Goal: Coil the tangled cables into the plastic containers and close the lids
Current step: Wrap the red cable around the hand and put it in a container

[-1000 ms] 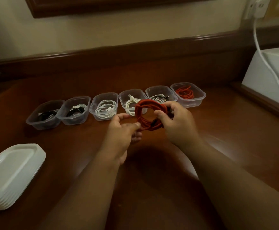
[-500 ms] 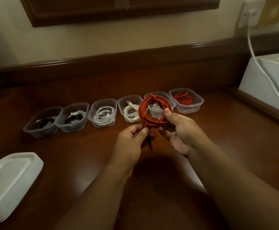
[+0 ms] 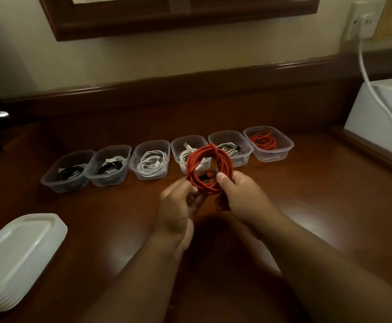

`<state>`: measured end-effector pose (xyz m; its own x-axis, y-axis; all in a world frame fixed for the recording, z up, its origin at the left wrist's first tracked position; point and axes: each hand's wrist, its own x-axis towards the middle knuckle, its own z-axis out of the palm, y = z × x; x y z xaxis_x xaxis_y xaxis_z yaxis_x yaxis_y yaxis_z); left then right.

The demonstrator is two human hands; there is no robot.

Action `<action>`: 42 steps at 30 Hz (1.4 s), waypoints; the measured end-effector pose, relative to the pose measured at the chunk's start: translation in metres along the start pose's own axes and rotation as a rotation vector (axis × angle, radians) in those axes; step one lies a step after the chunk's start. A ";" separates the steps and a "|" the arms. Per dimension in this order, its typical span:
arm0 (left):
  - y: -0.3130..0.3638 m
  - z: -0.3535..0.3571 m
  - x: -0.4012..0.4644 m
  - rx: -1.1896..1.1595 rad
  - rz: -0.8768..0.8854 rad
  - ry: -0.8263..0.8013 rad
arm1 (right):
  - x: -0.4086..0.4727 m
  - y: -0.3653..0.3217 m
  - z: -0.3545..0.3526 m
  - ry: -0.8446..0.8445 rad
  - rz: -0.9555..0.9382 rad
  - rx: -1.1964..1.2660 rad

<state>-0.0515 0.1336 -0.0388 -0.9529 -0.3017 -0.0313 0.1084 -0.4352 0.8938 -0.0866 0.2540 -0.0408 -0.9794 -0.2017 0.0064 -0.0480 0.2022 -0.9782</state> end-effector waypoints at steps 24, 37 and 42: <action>-0.006 0.000 0.002 0.017 -0.104 0.093 | 0.008 0.014 -0.002 -0.040 -0.278 -0.248; -0.012 -0.021 0.008 1.450 0.736 -0.258 | 0.015 0.018 -0.015 -0.046 -0.084 -0.570; -0.014 -0.017 0.002 1.433 0.495 -0.223 | 0.014 0.015 -0.018 -0.089 -0.050 -0.602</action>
<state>-0.0504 0.1247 -0.0592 -0.9406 0.0210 0.3388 0.1866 0.8658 0.4644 -0.1048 0.2710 -0.0513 -0.9543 -0.2987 0.0067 -0.2212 0.6912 -0.6880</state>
